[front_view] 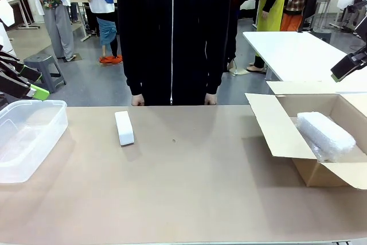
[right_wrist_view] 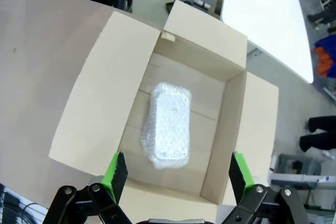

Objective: Separate and place wrapped and unwrapped clocks.
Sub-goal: Pick up the Digital clock indicated by the person.

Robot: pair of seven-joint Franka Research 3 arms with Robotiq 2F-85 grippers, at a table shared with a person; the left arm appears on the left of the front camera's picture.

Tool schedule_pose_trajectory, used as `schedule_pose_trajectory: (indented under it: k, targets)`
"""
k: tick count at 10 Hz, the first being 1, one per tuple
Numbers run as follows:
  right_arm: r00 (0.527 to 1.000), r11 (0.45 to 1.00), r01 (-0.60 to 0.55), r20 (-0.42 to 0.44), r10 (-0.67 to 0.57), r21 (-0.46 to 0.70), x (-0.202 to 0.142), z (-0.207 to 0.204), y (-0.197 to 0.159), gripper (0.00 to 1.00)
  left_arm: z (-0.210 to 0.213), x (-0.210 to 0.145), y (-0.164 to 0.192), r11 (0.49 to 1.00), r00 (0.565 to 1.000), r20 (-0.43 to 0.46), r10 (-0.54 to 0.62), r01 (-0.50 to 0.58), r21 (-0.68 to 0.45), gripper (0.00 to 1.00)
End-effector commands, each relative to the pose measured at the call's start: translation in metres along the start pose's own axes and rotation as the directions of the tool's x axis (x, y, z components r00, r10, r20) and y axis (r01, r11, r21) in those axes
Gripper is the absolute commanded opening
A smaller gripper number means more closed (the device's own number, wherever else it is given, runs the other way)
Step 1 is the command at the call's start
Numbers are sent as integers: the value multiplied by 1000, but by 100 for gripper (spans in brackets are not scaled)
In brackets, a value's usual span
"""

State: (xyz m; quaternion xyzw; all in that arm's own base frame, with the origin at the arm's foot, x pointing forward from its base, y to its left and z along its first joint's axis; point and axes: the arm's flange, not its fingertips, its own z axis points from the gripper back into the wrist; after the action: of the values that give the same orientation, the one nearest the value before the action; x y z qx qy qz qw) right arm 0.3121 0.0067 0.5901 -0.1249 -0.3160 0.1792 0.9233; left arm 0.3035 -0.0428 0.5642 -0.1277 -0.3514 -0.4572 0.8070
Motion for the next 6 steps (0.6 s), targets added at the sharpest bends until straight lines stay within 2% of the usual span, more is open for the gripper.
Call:
schedule_pose_trajectory:
  k: [1,6]
  targets:
    - [1000,1000,-3,9,3,-8,1,0,0,100,-1,-1,1,1000,1000,10,0,1,-16,100]
    - [1000,1000,-3,9,3,-8,1,0,0,100,-1,-1,1,1000,1000,10,0,1,-16,100]
